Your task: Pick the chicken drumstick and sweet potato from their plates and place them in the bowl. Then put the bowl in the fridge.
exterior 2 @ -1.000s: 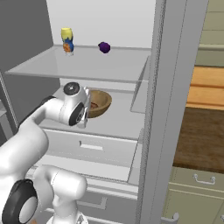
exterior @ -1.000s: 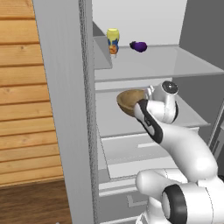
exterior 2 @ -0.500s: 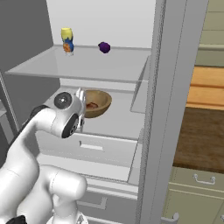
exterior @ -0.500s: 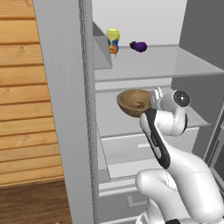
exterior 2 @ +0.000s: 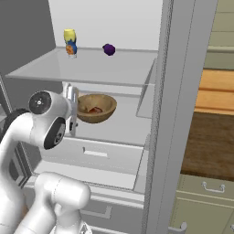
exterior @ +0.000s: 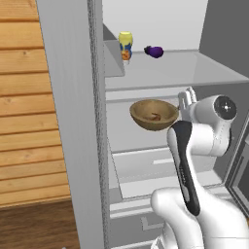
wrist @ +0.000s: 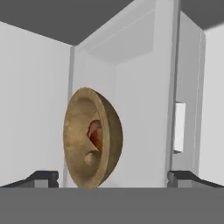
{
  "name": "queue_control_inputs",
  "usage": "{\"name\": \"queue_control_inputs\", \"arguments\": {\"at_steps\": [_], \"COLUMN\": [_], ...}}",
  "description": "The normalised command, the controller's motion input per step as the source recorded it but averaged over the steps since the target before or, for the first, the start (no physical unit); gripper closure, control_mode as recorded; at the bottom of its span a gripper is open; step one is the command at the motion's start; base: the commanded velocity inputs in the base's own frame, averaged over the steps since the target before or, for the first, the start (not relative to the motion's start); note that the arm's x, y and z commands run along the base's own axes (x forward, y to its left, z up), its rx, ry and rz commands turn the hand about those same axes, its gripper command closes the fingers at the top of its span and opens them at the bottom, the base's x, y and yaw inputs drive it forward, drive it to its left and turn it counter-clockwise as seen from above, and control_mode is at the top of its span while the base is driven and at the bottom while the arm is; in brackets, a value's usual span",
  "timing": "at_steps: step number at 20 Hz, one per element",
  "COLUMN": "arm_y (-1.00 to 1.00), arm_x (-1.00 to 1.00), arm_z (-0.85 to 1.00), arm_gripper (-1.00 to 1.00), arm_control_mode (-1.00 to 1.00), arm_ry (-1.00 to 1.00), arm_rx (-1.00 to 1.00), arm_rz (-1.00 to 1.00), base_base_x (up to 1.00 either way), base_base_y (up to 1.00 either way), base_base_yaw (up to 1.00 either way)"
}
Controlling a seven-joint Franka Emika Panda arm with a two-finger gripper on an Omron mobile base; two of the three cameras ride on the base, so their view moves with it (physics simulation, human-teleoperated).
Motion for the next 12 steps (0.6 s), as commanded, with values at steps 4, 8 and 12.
{"name": "queue_control_inputs", "arguments": {"at_steps": [4, 8, 12], "arm_y": [0.00, 0.00, 0.26], "arm_x": [-0.83, -0.41, -0.09], "arm_z": [0.68, 0.45, 0.17], "arm_gripper": [-1.00, -1.00, -1.00], "arm_control_mode": [-1.00, -1.00, -1.00], "arm_ry": [0.05, 0.15, 0.16], "arm_rx": [-0.06, -0.15, -0.38], "arm_rz": [0.01, 0.11, 0.30], "base_base_x": [0.00, 0.00, 0.00], "base_base_y": [0.00, 0.00, 0.00], "base_base_yaw": [0.00, 0.00, 0.00]}}
